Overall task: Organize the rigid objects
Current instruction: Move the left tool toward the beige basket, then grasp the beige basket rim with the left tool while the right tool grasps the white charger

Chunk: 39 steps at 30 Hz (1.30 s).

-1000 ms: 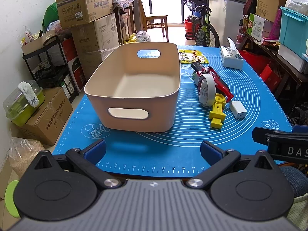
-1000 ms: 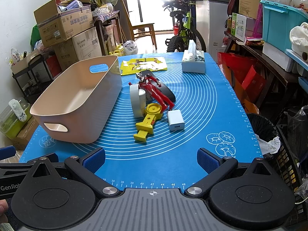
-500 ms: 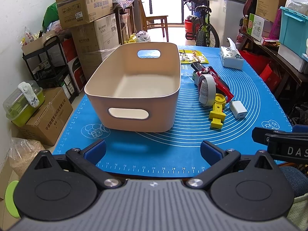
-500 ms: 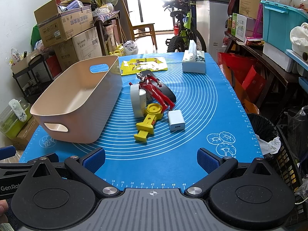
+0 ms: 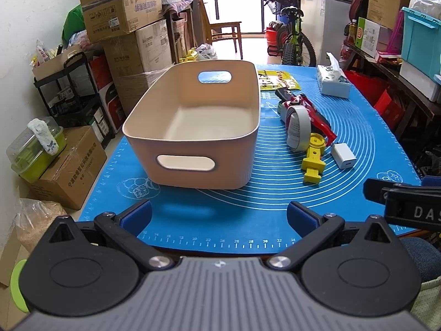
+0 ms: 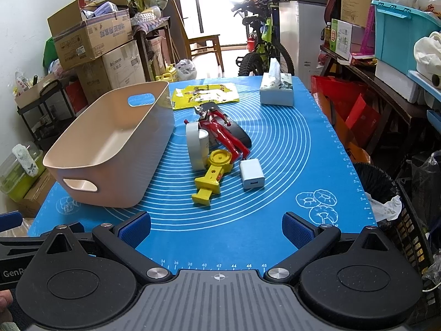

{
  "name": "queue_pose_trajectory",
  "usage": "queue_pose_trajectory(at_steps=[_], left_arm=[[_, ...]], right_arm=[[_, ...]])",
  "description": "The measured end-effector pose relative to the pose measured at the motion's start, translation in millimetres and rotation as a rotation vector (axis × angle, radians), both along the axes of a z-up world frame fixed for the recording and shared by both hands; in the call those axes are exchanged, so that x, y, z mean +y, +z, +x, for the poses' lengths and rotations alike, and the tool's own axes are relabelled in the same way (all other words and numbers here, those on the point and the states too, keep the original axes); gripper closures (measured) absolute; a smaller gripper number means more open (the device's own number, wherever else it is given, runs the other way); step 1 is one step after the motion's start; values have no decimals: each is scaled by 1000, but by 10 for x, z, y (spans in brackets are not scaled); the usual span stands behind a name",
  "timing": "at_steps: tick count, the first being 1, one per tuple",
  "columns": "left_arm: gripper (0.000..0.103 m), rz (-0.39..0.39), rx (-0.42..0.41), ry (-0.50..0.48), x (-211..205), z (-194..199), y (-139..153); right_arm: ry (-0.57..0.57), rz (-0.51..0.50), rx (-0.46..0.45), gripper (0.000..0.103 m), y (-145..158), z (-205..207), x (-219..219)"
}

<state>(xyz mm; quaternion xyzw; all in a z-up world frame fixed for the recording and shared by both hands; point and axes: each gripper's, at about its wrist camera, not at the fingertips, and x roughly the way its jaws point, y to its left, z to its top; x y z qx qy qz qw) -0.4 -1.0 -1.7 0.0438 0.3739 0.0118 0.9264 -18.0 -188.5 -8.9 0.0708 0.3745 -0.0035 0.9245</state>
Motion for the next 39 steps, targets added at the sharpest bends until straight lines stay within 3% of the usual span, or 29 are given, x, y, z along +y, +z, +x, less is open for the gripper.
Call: queue_pose_trajectory(at_steps=[6, 10, 18, 24, 31, 34, 37, 39], left_arm=[[0, -33, 12, 50, 136, 97, 150], [1, 10, 8, 57, 202, 233, 315], [1, -10, -3, 86, 527, 629, 552], [1, -57, 62, 107, 822, 1058, 503], [1, 52, 110, 113, 1010, 1644, 368], [2, 44, 130, 99, 1101, 1795, 308], [13, 39, 169, 95, 1173, 1935, 218], [14, 30, 217, 117, 1233, 2043, 145]], right_arm=[[-20, 32, 1, 2, 94, 55, -61], [-31, 24, -13, 2, 185, 142, -65], [-31, 36, -35, 2, 284, 514, -43], [-22, 9, -8, 2, 198, 844, 19], [-59, 0, 48, 2, -44, 1200, -26], [-61, -20, 73, 2, -158, 1332, -38], [-69, -32, 102, 2, -281, 1439, -74], [-72, -45, 119, 2, -348, 1503, -96]])
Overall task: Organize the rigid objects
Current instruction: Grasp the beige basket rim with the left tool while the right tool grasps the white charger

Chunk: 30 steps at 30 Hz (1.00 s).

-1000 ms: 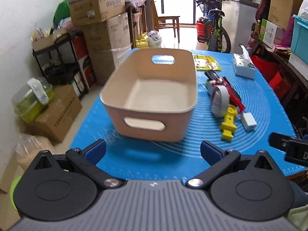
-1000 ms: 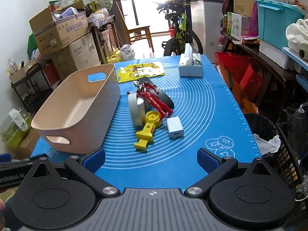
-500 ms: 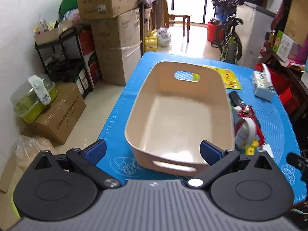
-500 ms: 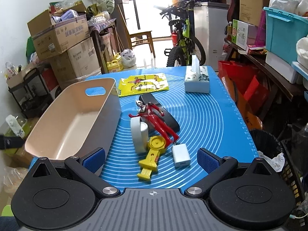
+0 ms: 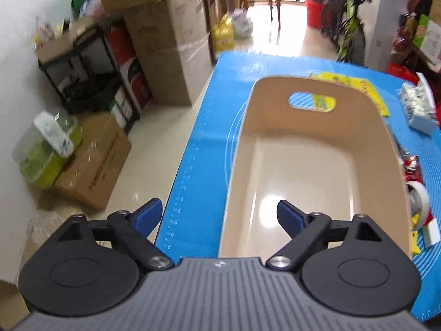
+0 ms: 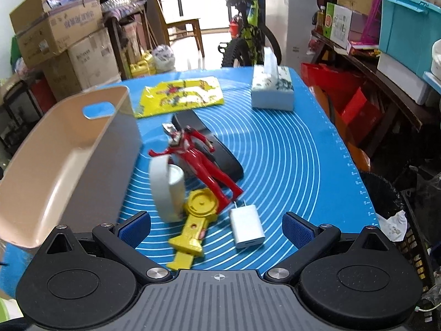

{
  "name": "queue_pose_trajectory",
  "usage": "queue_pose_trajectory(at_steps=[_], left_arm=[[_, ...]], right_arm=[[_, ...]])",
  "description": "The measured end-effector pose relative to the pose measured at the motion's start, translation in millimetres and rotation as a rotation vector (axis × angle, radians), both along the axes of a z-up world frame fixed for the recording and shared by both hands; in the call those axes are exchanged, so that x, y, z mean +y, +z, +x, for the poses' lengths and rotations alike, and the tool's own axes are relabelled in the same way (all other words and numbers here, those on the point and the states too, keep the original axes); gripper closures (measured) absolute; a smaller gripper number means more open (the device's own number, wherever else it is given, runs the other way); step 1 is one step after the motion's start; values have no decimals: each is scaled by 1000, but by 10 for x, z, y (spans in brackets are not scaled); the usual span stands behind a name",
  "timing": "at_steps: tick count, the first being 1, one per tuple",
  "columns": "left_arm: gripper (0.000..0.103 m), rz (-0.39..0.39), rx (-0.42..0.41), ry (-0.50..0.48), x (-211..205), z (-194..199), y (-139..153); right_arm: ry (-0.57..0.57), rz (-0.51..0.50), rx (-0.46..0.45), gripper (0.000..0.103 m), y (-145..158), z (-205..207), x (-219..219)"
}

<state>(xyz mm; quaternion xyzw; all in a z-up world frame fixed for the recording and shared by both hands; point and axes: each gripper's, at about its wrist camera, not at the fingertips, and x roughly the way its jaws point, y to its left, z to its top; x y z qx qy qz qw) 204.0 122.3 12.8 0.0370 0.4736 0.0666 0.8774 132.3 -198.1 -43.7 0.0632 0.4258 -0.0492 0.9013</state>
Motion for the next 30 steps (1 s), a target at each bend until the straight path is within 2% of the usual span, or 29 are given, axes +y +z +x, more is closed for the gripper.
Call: queue_pose_trajectory(at_steps=[2, 5, 7, 11, 15, 17, 20, 22, 26, 30], left_arm=[[16, -23, 25, 24, 55, 82, -65], [16, -70, 33, 0, 96, 170, -122], [19, -74, 51, -26, 79, 242, -185], [38, -68, 92, -49, 22, 361, -338], [53, -80, 111, -65, 50, 365, -438], [74, -89, 126, -51, 81, 377, -459], [89, -103, 133, -26, 141, 382, -452], [93, -127, 125, -32, 162, 373, -417], [94, -141, 128, -31, 185, 372, -427], [96, -168, 131, -26, 223, 376, -442]], right_arm=[[5, -26, 7, 2, -47, 55, -2], [7, -60, 14, 2, -114, 137, -2], [-1, -51, 25, 2, -173, 193, -25], [-33, -19, 33, 2, -264, 253, -115], [-54, -46, 58, 2, -370, 305, -190], [-62, -45, 70, 2, -418, 317, -236], [-71, -38, 87, 2, -488, 343, -289], [-64, -42, 102, 2, -533, 367, -292], [-60, -58, 127, 3, -613, 413, -275], [-67, -45, 144, 10, -702, 457, -269]])
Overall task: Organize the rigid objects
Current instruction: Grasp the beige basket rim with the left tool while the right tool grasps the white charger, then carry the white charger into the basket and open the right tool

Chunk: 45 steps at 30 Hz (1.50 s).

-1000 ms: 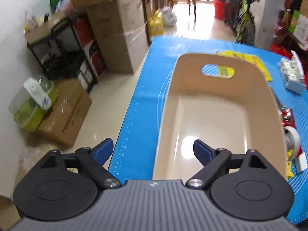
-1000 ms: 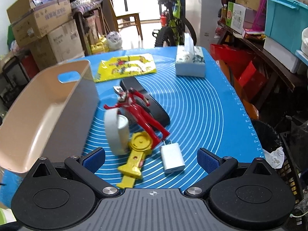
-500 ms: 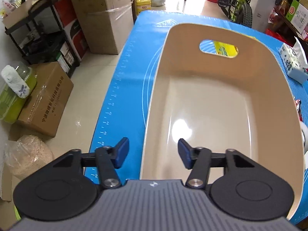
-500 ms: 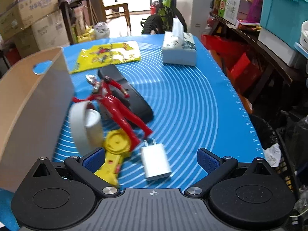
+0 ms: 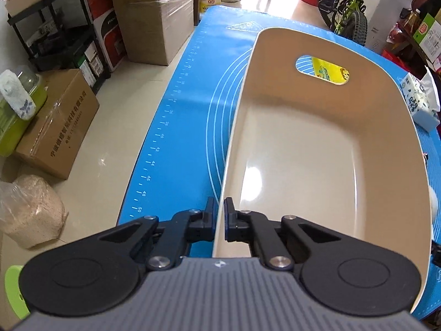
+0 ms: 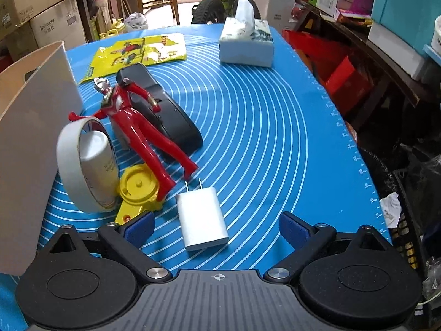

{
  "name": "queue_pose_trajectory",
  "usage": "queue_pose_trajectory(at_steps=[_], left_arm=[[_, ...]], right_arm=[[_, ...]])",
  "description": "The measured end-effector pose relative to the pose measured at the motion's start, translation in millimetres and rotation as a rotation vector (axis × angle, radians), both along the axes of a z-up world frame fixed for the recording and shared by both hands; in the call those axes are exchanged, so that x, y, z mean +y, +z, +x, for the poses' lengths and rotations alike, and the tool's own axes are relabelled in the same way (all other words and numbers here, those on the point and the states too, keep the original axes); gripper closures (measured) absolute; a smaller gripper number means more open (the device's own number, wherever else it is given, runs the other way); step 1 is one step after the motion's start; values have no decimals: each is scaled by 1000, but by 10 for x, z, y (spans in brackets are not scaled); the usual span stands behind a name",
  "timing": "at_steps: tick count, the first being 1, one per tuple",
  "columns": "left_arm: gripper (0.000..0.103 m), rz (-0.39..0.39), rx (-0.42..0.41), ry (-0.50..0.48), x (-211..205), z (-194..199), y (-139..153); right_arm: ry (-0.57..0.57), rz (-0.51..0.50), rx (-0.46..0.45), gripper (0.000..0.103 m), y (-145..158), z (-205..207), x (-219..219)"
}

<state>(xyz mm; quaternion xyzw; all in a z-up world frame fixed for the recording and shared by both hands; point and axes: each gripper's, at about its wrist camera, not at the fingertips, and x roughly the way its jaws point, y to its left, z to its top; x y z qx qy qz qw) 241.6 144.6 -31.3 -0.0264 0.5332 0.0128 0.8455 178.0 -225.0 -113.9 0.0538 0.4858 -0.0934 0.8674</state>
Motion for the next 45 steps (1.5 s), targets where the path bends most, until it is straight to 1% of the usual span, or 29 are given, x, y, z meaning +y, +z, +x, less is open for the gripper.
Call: queue_pose_trajectory(at_steps=[3, 6, 7, 11, 13, 15, 18, 21, 26, 29, 34, 39, 45], left_arm=[[97, -5, -5, -5, 10, -7, -8], [97, -20, -7, -7, 39, -16, -13], [97, -29, -7, -8, 51, -17, -13], [98, -39, -7, -10, 60, -13, -18], [98, -36, -8, -12, 56, -14, -21], [98, -37, -8, -12, 57, -12, -25], [98, -41, -8, -10, 57, -15, -30], [98, -41, -8, -9, 54, -15, -34], [98, -40, -6, -7, 57, -10, -39], [98, -42, -6, -7, 59, -11, -40], [98, -42, -6, -7, 59, -16, -39], [98, -45, -6, -6, 61, -18, -41], [98, -53, -5, -5, 76, -21, -41]], right_arm=[[14, -13, 3, 14, -45, 46, 31], [29, -27, 8, 20, -87, 105, 61], [27, -26, 13, 23, -101, 126, 63], [18, -5, 8, 28, -119, 134, 41], [24, -1, -3, 39, -112, 118, 44], [26, -6, -9, 45, -101, 104, 49], [3, 7, -14, 60, -77, 89, -1], [-22, 68, -22, 60, -54, 70, -89], [-29, 46, -69, 60, 73, 11, -55], [-25, 38, -113, 60, 231, 6, -21], [-8, 49, -214, 60, 590, 29, 64], [41, 76, -298, 60, 956, 147, 295], [137, 100, -350, 60, 1266, 405, 730]])
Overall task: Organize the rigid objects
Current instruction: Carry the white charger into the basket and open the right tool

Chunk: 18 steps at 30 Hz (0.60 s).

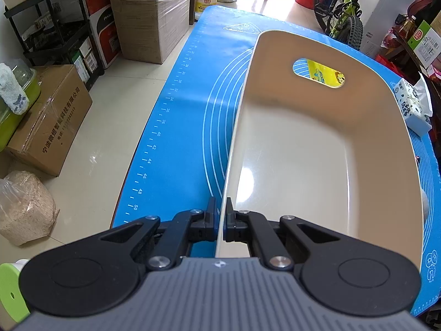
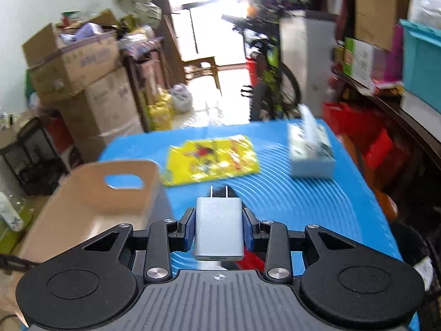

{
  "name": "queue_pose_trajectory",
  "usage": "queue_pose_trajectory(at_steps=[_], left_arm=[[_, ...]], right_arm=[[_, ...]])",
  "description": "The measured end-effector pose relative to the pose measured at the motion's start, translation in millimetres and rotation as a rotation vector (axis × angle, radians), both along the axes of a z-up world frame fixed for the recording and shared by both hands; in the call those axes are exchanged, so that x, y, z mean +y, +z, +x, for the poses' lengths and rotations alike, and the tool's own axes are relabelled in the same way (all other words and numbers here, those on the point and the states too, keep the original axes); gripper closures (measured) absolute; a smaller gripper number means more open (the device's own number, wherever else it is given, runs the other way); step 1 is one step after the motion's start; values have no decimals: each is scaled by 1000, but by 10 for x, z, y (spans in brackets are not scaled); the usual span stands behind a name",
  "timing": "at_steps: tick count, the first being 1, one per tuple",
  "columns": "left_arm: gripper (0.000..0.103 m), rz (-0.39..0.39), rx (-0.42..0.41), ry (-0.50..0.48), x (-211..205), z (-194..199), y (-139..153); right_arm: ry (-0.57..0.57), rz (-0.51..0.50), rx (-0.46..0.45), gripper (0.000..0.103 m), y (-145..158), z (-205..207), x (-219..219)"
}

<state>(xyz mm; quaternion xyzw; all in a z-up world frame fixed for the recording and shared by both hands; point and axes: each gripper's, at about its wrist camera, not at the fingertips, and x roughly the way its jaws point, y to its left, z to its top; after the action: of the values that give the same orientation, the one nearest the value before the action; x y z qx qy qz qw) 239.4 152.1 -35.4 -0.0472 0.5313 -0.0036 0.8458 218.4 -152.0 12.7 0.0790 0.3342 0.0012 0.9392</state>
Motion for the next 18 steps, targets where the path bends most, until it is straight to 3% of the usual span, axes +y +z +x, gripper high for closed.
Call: queue_pose_trajectory(at_steps=[6, 18], left_arm=[[98, 1, 0, -2, -3, 0, 0], [99, 1, 1, -2, -6, 2, -4]], right_arm=[[146, -3, -17, 60, 56, 315, 496], [340, -109, 175, 60, -410, 687, 1350]])
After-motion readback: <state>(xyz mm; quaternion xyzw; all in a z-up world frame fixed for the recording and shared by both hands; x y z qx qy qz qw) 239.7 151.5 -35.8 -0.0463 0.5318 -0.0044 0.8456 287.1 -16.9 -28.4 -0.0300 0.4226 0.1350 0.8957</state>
